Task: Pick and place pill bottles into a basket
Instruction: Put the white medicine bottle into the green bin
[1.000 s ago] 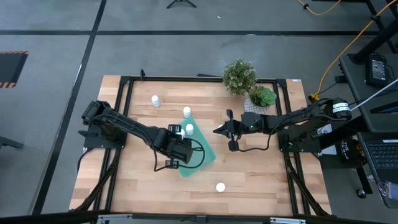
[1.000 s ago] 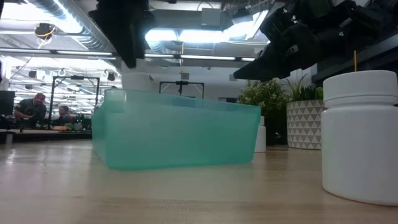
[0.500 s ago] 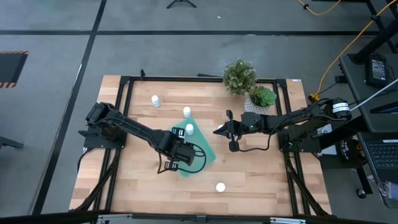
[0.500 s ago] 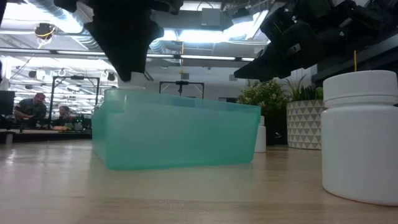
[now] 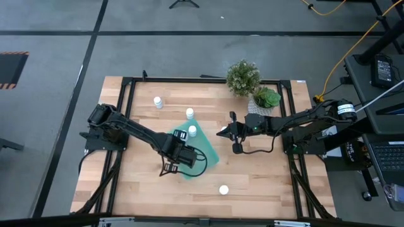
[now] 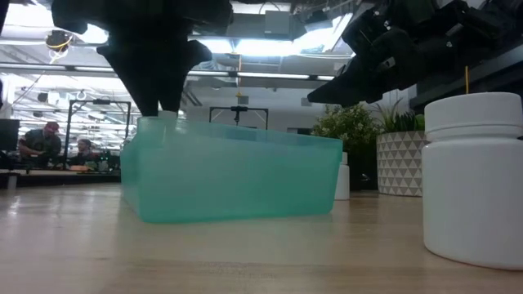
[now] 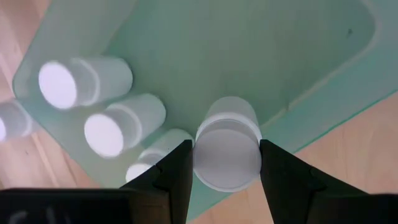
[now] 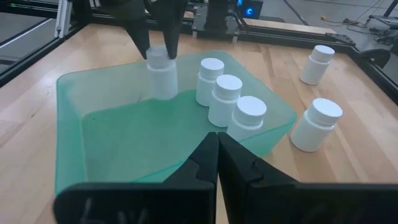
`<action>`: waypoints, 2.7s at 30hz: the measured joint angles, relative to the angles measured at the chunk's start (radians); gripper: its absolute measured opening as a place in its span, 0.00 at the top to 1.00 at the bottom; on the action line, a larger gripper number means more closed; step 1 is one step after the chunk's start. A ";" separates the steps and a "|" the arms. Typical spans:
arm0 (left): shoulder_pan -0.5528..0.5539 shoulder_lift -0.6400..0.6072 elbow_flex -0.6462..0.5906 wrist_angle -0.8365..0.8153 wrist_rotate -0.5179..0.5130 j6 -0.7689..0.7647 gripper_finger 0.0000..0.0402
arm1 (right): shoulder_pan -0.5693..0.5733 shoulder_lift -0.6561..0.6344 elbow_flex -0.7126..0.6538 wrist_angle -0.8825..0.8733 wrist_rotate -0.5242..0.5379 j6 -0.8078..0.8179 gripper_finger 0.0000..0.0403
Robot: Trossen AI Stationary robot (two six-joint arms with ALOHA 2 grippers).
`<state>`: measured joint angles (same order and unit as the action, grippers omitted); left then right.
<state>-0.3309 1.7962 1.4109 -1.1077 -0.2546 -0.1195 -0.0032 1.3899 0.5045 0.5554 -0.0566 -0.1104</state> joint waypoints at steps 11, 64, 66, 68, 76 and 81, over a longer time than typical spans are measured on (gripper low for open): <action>0.058 0.000 0.000 0.033 0.041 0.098 0.62 | 0.000 0.000 0.000 0.001 0.000 0.000 0.97; 0.097 -0.277 -0.243 0.293 0.073 0.238 0.62 | 0.000 0.000 0.000 -0.015 0.001 -0.007 0.97; 0.109 -0.258 -0.243 0.276 0.092 0.238 0.62 | 0.000 0.000 0.000 -0.015 0.001 -0.008 0.97; 0.121 -0.240 -0.243 0.267 0.112 0.238 0.62 | 0.000 0.000 0.000 -0.015 0.001 -0.012 0.97; 0.138 -0.191 -0.243 0.264 0.119 0.290 0.62 | 0.000 0.000 0.000 -0.016 0.001 -0.029 0.97; 0.137 -0.158 -0.243 0.266 0.125 0.290 0.62 | 0.000 0.000 0.000 -0.017 0.002 -0.030 0.97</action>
<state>-0.1936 1.6377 1.1675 -0.8416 -0.1294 0.1707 -0.0035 1.3899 0.5045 0.5388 -0.0551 -0.1406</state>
